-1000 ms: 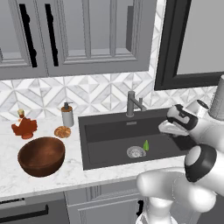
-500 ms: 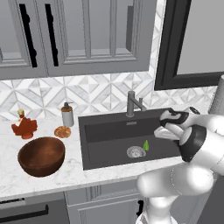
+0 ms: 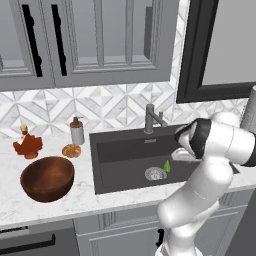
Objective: Pick the lemon wedge from the sink and place it in the bowl. Then pick the bowl and place it in the microwave. Then close the microwave door and press the start button.
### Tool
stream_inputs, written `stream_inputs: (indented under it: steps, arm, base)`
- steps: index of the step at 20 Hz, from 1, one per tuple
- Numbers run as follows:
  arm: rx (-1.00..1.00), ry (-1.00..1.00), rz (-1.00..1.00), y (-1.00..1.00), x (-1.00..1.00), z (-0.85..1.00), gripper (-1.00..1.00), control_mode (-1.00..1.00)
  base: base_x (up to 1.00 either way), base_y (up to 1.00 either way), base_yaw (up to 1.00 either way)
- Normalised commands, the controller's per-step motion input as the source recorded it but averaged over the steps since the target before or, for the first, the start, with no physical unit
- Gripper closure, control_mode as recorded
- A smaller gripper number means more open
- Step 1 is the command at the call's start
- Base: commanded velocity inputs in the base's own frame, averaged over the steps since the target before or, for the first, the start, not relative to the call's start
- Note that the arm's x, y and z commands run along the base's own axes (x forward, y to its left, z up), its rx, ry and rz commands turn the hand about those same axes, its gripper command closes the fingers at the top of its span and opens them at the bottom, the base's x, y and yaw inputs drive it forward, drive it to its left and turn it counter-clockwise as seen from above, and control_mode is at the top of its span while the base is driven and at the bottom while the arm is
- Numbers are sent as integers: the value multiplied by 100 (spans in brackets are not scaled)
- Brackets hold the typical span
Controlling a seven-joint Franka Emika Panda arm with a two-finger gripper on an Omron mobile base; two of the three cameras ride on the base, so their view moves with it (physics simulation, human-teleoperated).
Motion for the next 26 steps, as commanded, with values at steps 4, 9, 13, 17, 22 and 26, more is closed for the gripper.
stream_inputs:
  steps: [4,9,13,17,22,26]
  arm:
    - [0,0,0,0,25,-35,-100,-100]
    - [0,0,0,25,16,-30,-100,-100]
    - [0,0,0,9,28,-10,-100,-100]
    - [0,0,0,0,20,-13,-100,-100]
    - [0,0,0,5,38,-23,-100,-100]
    - [5,0,5,-24,41,-24,-100,-100]
  base:
    - [0,0,0]
    - [0,0,0]
    - [0,0,0]
    - [0,0,0]
    - [0,0,0]
    - [0,0,0]
